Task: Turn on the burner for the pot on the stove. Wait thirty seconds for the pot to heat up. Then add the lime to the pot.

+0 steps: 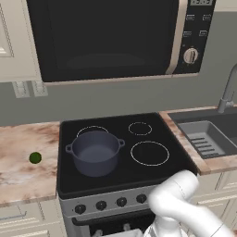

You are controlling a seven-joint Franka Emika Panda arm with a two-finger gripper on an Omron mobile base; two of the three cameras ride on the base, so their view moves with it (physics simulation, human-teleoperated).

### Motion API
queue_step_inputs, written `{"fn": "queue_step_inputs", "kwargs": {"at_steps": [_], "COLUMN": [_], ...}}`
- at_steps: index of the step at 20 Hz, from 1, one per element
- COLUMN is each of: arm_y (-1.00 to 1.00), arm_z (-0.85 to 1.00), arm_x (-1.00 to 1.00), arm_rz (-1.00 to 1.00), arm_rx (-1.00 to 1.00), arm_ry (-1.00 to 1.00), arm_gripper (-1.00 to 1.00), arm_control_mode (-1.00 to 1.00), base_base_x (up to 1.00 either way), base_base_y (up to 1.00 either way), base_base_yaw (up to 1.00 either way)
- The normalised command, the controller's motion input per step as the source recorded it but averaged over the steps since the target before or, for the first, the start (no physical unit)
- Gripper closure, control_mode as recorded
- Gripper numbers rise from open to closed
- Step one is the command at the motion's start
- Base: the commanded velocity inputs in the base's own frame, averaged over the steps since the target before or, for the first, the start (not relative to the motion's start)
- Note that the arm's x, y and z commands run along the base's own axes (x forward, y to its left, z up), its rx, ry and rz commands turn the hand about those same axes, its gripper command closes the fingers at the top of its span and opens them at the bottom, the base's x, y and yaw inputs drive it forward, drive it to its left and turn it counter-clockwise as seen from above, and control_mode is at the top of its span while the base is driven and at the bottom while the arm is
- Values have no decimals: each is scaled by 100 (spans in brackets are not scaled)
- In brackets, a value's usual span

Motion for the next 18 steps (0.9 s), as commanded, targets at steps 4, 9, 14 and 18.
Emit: {"fn": "queue_step_inputs", "kwargs": {"at_steps": [4, 9, 14, 18], "arm_y": [-17, -13, -7, 0], "arm_z": [0, -15, -36, -48], "arm_x": [34, 52, 30, 15], "arm_rz": [13, 17, 19, 16], "arm_rx": [6, 22, 21, 23], "arm_ry": [-7, -2, 0, 0], "arm_gripper": [-100, -100, -100, -100], "arm_control_mode": [-100, -100, -100, -100], "base_base_x": [0, 0, 0, 0], "base_base_y": [0, 0, 0, 0], "base_base_yaw": [0, 0, 0, 0]}}
